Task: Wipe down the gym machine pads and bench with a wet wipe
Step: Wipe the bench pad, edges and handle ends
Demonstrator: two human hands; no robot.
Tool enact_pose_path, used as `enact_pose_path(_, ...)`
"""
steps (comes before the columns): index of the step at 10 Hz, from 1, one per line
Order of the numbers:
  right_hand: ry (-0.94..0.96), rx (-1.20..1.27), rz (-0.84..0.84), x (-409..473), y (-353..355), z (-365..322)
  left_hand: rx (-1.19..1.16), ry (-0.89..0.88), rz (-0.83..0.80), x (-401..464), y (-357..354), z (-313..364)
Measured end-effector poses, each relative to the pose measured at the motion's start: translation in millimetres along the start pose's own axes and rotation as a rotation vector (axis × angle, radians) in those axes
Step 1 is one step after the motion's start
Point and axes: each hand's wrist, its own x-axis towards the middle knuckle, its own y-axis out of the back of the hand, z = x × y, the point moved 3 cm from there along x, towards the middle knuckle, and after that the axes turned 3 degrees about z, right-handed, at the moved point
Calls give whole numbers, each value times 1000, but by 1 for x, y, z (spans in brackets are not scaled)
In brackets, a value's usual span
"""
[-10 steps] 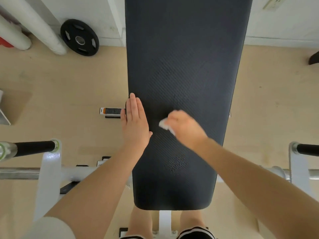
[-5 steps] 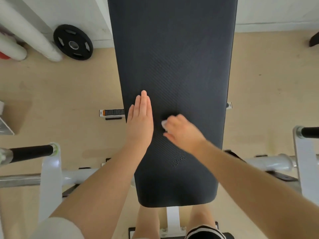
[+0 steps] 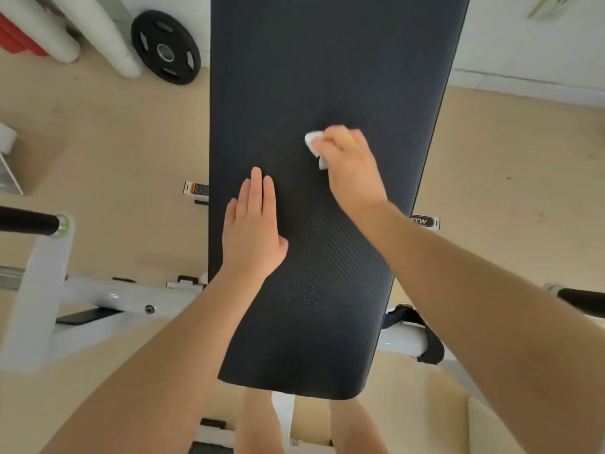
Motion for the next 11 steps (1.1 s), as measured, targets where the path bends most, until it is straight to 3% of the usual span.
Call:
enact_pose_path(2, 243, 93, -406, -138, -40, -14, 79, 24, -167, 1, -1, 2)
enact_pose_path(3, 140, 83, -349, -121, -20, -18, 155, 35, -147, 0, 0, 3)
enact_pose_path(5, -91, 60, 112, 11, 45, 22, 155, 74, -1, 3, -21, 8)
enact_pose_path(6, -104, 35, 78, 5, 35, 23, 127, 35, -33, 3, -18, 4)
enact_pose_path(8, 30, 63, -141, -110, -10, 5, 141, -14, -71, -1, -11, 1)
enact_pose_path(9, 51, 65, -370, -133, -21, 10, 163, -50, -38, -5, -8, 1)
enact_pose_path(10, -156, 143, -241, -85, 7, 14, 142, -117, 20, -8, -3, 13)
enact_pose_path(11, -193, 87, 130, -22, 44, 33, 142, -187, 17, -2, -6, 28)
